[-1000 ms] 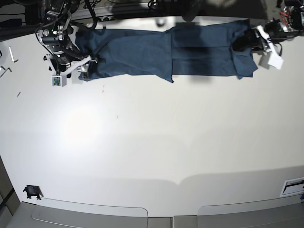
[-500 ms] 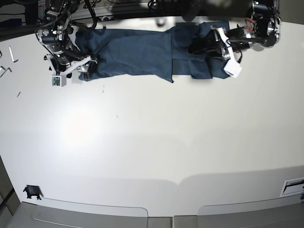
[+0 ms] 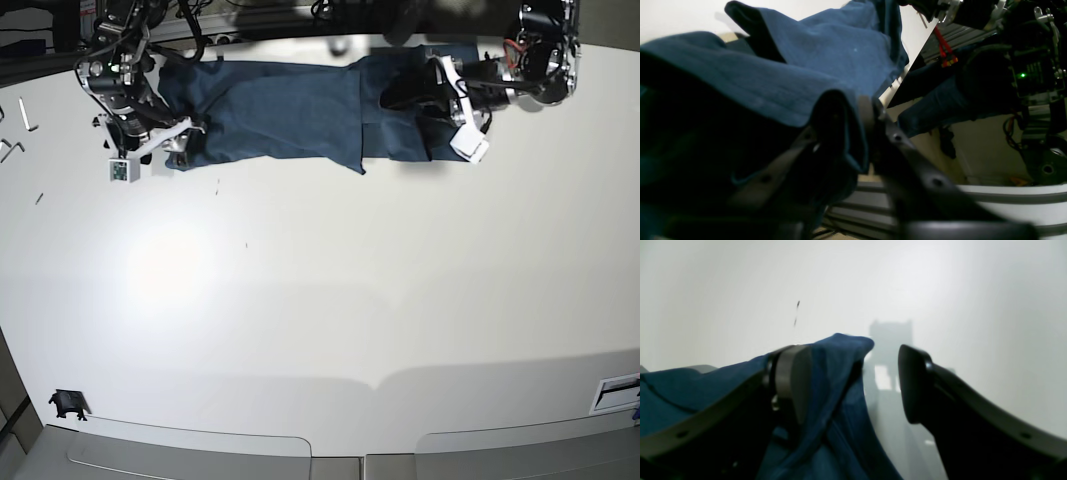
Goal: Fold the T-shirt properly
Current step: 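Lower the left gripper onto the strip's middle and grasp the fabric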
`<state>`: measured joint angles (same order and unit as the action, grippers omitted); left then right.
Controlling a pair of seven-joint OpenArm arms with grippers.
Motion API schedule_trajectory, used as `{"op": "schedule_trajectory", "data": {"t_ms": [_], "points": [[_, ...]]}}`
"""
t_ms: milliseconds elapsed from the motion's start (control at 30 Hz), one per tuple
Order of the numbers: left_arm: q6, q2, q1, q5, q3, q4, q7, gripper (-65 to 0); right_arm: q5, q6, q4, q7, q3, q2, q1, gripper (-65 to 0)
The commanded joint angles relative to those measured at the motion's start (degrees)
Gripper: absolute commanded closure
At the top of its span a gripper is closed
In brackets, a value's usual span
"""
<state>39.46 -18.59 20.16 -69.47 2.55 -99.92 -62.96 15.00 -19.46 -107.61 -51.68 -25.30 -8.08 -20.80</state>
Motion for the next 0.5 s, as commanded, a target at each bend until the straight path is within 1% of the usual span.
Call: {"op": "schedule_trajectory", "data": {"t_ms": [0,33,67,267,400,467], "points": [[0.54,-0.28,-0.31,-0.59,-0.04,-0.98,1.90,-15.6,0.61,-0.02,-1.01,1.16,-0.28,-0.46,0.31,-38.6],[0.54,-0.31,-0.31,0.74,-0.04,-0.98,2.82,-18.7,0.61,-0.02,-1.01,1.16,-0.28,-0.46,0.31,-38.6],[0.54,-0.28,-0.31,2.03,-0.04,-0.98,3.50,-19.5,0.61,-0.02,-1.01,1.14,-0.28,-0.46,0.31,-38.6],[0.54,-0.11,-0.31,2.43,-0.04,-0.98,4.46,-19.4,0.61,-0.02,-1.01,1.16,-0.28,-0.44,0.31,-38.6],[0.54,1.68,-0.33,2.60,-0.04,-0.98,4.55,-19.4,0.63,-0.02,-1.01,1.31,-0.24,-0.46,0.31,-38.6],[0.54,1.88,-0.46,2.60,-0.02,-0.98,4.68,-19.4,0.61,-0.02,-1.01,1.33,-0.24,-0.42,0.33,-38.6]]}}
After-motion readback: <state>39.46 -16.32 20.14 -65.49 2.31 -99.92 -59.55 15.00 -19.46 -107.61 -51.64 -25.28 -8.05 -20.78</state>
